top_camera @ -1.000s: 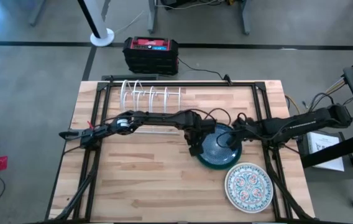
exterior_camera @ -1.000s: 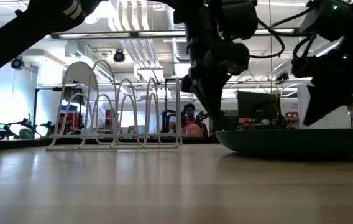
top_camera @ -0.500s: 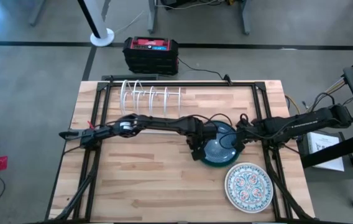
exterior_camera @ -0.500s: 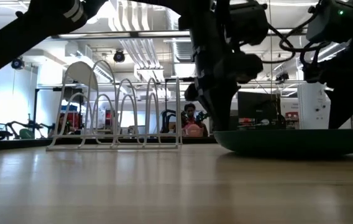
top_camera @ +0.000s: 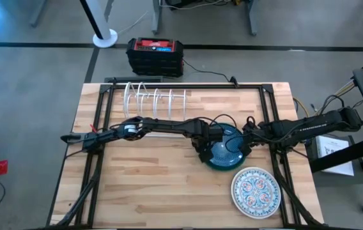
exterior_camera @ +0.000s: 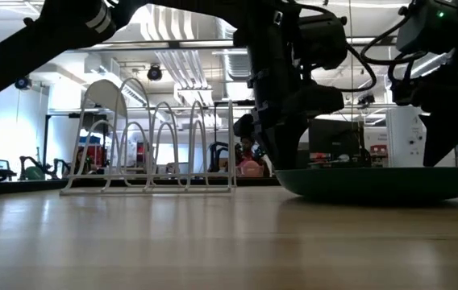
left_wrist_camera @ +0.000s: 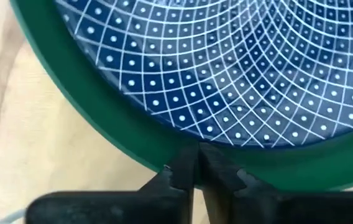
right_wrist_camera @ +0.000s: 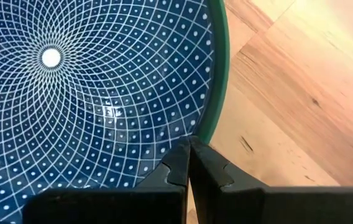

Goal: Sort dishes
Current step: Put the blue patterned plate in the dish rack

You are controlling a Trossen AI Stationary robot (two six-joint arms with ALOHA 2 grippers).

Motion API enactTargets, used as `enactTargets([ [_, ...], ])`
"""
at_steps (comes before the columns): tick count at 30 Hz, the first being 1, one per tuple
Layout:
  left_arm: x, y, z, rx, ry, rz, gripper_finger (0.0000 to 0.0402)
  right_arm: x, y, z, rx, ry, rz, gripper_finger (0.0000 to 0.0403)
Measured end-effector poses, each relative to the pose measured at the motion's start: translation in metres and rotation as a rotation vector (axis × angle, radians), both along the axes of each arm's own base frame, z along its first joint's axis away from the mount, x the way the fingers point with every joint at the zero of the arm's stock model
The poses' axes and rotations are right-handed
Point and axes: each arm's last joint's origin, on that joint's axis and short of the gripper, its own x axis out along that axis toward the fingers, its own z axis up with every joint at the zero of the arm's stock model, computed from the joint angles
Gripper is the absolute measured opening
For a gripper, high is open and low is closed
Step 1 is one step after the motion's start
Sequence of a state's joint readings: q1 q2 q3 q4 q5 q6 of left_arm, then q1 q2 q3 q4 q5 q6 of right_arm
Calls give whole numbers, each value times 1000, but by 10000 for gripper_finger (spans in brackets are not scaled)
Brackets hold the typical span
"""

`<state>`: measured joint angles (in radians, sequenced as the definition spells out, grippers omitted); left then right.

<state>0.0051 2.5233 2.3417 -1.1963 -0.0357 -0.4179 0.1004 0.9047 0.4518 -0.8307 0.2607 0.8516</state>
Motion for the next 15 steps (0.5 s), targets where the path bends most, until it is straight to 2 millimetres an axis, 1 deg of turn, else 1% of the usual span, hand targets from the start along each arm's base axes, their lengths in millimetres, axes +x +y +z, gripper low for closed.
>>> enactTargets([
  [3,-1,1,2,1,6,3,36,-1,0,-1,-1,4,0,0],
  [7,-3,4,7,-6,0,13,72,-1,0,-3,-3,5,-1,0],
  [11,-3,8,8,-52,-4,20,117,-1,0,-5,-4,2,-1,0],
  [15,0,12,5,-150,-23,-7,153,0,0,-6,-7,-16,5,0],
])
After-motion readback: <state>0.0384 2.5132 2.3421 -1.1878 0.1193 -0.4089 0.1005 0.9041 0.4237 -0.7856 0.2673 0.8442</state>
